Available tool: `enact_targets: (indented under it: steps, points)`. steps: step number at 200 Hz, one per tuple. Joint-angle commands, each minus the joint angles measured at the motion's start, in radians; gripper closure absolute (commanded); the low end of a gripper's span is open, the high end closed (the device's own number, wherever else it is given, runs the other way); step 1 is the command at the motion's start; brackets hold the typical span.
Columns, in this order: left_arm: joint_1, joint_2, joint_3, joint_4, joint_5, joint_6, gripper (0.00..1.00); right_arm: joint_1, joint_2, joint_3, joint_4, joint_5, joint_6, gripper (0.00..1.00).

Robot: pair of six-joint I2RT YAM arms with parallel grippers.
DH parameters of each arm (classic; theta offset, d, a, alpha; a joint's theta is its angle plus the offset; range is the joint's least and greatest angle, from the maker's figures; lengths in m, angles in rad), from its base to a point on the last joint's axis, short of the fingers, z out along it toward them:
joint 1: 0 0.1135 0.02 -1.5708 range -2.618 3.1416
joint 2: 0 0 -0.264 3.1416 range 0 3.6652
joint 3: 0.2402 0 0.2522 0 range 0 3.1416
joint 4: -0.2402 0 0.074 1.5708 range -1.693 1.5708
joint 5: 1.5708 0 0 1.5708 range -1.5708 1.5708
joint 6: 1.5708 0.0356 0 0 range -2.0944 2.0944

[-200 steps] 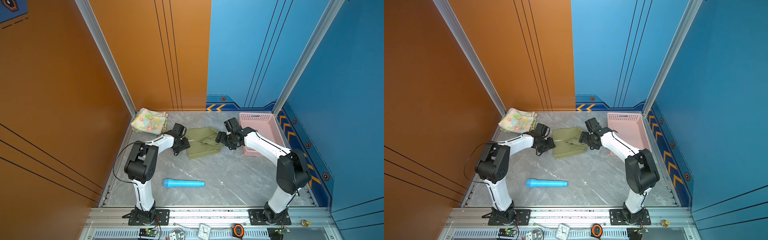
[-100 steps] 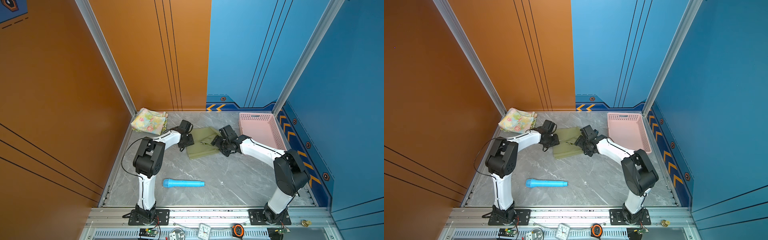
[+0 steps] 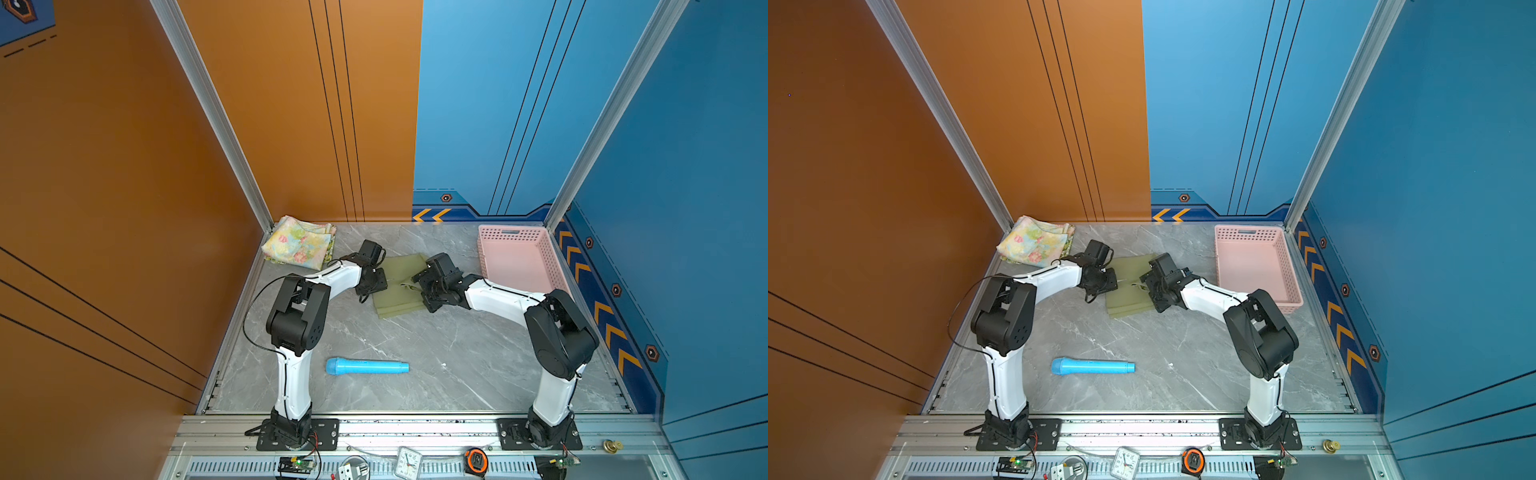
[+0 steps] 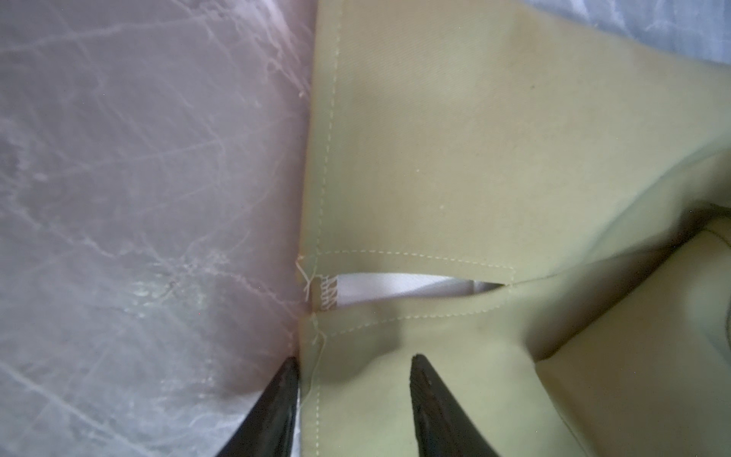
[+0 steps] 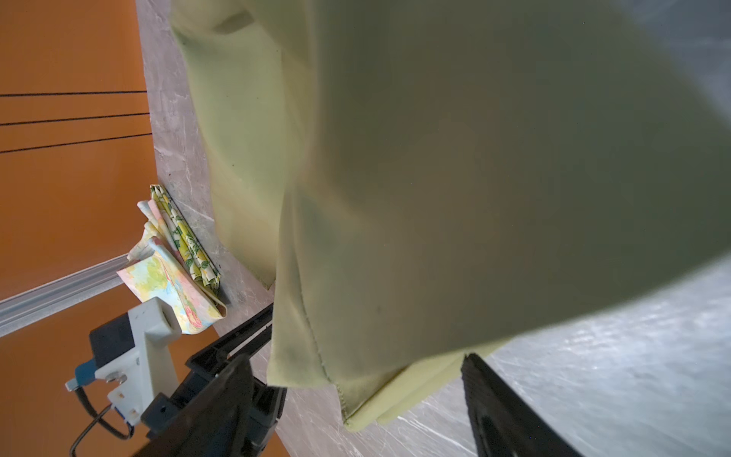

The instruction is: Fold and stack the skirts

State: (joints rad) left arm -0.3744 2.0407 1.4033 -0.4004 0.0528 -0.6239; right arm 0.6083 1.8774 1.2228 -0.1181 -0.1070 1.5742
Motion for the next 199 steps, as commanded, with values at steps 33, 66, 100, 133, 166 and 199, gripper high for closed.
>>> enact_targets:
  steps: [33, 66, 100, 133, 166, 199]
  points:
    - [0.006, 0.067, -0.039, -0.080, 0.004, 0.018, 0.52, 0.002, 0.064, 0.075, 0.040, 0.051, 0.073, 0.30]
    - [0.007, 0.065, -0.045, -0.080, 0.004, 0.018, 0.53, 0.002, 0.119, 0.108, 0.043, 0.049, 0.078, 0.45]
    - [0.008, 0.058, -0.058, -0.077, 0.002, 0.018, 0.53, 0.004, 0.140, 0.125, 0.039, 0.056, 0.081, 0.58]
    - [0.010, 0.055, -0.068, -0.071, 0.002, 0.016, 0.53, -0.001, 0.123, 0.133, 0.007, 0.082, 0.032, 0.85]
    - [0.011, 0.061, -0.071, -0.065, 0.005, 0.013, 0.53, -0.017, 0.084, 0.145, -0.052, 0.087, -0.067, 1.00]
    - [0.011, 0.068, -0.074, -0.055, 0.010, 0.008, 0.54, -0.048, 0.043, 0.169, -0.149, 0.044, -0.215, 1.00]
